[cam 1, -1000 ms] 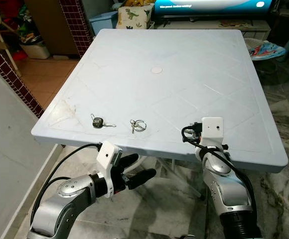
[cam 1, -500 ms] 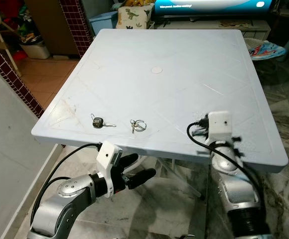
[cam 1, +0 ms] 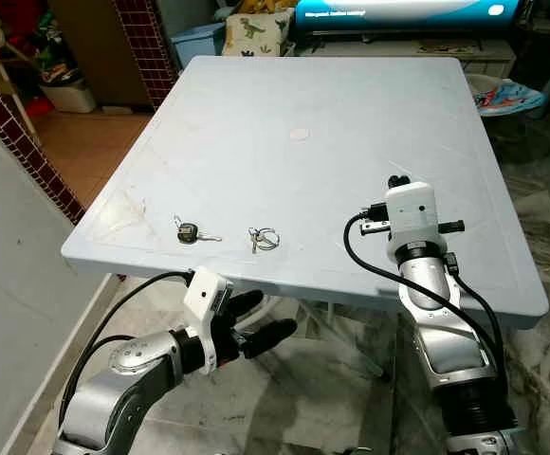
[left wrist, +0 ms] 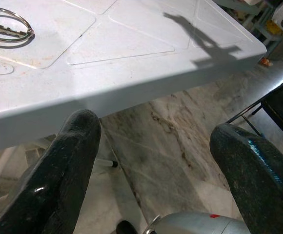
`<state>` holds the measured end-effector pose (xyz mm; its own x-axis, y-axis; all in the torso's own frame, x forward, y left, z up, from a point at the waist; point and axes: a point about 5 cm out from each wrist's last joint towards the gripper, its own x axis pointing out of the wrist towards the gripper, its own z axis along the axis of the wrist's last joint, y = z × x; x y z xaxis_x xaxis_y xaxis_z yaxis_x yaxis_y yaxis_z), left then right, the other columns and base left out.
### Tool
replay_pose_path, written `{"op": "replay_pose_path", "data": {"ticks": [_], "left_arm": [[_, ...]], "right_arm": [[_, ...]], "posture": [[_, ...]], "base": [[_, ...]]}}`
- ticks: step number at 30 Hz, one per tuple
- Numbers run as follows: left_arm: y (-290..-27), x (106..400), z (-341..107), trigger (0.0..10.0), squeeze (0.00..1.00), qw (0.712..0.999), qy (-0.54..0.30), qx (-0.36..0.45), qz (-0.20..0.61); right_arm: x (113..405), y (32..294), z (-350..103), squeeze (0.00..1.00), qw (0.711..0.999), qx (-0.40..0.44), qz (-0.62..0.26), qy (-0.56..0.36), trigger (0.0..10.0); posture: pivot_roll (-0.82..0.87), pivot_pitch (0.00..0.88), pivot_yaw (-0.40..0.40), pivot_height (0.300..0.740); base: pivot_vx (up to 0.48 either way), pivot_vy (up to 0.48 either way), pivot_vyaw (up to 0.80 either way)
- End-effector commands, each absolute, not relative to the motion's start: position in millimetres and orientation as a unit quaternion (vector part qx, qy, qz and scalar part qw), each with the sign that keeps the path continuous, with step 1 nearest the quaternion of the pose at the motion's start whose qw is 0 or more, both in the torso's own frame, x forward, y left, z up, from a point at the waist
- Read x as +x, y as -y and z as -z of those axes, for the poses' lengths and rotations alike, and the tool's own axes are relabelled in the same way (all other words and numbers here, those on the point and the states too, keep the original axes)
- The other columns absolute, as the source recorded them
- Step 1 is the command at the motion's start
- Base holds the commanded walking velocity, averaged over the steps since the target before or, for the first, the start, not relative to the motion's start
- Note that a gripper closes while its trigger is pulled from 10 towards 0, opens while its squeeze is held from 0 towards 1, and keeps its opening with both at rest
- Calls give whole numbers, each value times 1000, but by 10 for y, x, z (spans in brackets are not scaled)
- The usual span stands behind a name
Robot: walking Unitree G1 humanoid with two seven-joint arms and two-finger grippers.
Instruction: Hang keys on a hook
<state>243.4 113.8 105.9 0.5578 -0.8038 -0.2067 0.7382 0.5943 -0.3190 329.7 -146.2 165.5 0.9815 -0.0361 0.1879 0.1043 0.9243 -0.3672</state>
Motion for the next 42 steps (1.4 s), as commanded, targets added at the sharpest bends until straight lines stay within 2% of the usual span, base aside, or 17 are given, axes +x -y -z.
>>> {"op": "replay_pose_path", "data": {"ticks": [1,6,7,8,9,12,17,19,23,24,32,42], "left_arm": [[-1181,2454,-1058,10000,0,882,-168,-89,432],[-1153,2454,-1055,10000,0,882,-166,-91,431],[-1140,2449,-1051,10000,0,882,-166,-93,431],[-1140,2449,-1051,10000,0,882,-166,-93,431],[-1134,2445,-1047,10000,0,882,-167,-95,431],[-1129,2441,-1046,10000,0,882,-166,-96,430],[-1121,2436,-1041,10000,0,881,-167,-95,432],[-1119,2435,-1041,10000,0,880,-167,-95,433],[-1122,2435,-1035,10000,0,880,-168,-96,433],[-1123,2436,-1032,10000,0,880,-168,-96,434],[-1125,2435,-1026,10000,0,878,-171,-94,436],[-1134,2437,-1025,10000,0,879,-172,-91,436]], "right_arm": [[3315,1413,-1716,0,976,-187,32,104,0],[3324,1381,-1727,0,978,-179,30,107,0],[3317,1364,-1699,0,978,-180,27,103,4941],[3317,1364,-1699,0,978,-180,27,103,4941],[3309,1357,-1680,0,978,-181,25,100,5490],[3297,1355,-1647,0,977,-191,25,93,10000],[3270,1432,-1533,0,977,-202,36,49,10000],[3242,1493,-1430,0,983,-178,45,7,10000],[3171,1523,-1403,0,984,-175,38,7,10000],[3142,1537,-1381,1000,984,-174,36,4,10000],[3116,1559,-1348,1000,986,-160,29,-24,10000],[3138,1569,-1432,1000,983,-181,15,-8,10000]], "posture": [[-62,97,114,740],[-85,112,115,740],[-86,115,111,740],[-86,115,111,740],[-87,115,110,740],[-86,114,108,740],[-85,112,106,740],[-85,112,106,740],[-90,112,106,740],[-90,111,107,740],[-89,110,111,740],[-84,109,112,740]], "base": [[0,0,0],[0,0,0],[0,0,0],[0,0,0],[0,0,0],[0,0,0],[0,0,0],[0,0,0],[0,0,0],[0,0,0],[0,0,0],[0,0,0]]}}
